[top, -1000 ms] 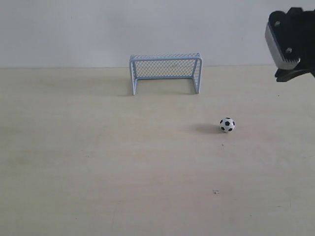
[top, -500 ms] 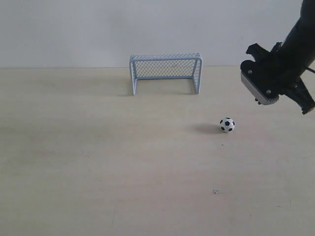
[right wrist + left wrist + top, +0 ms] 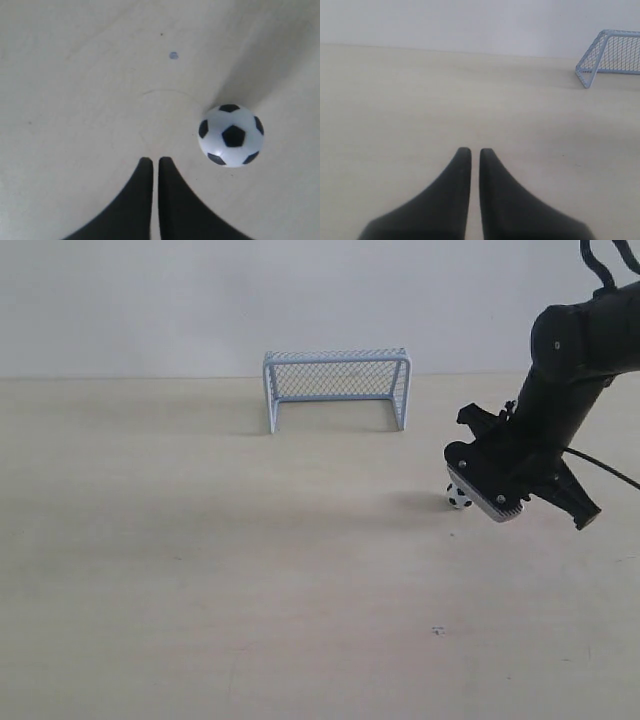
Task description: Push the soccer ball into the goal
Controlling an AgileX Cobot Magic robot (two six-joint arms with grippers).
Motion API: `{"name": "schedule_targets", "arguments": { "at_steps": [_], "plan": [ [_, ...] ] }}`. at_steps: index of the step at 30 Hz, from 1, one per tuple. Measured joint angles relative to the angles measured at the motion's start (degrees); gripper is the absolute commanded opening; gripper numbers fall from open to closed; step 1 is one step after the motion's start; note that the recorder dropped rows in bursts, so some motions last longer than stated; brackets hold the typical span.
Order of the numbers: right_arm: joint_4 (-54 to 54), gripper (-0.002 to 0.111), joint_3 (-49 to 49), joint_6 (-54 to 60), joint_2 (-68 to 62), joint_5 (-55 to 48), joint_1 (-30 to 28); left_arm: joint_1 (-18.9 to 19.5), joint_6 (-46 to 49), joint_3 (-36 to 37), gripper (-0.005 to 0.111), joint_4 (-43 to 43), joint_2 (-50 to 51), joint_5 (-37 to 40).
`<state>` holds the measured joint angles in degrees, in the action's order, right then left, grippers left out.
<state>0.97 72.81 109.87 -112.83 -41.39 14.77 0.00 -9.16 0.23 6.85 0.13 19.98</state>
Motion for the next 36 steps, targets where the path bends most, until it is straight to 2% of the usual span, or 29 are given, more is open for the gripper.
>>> {"name": "schedule_targets", "arguments": {
  "at_steps": [7,21,36],
  "plan": [
    [-1.0,0.0,0.0,0.3,-0.7,0.7,0.0,0.0,0.0,0.0,0.006,0.0,0.0,0.0],
    [1.0,0.0,0.0,-0.6,-0.7,-4.5,0.0,0.0,0.0,0.0,0.006,0.0,0.0,0.0],
    [1.5,0.0,-0.1,0.5,-3.1,-0.1,0.0,0.0,0.0,0.0,0.006,0.0,0.0,0.0]
  ]
}}
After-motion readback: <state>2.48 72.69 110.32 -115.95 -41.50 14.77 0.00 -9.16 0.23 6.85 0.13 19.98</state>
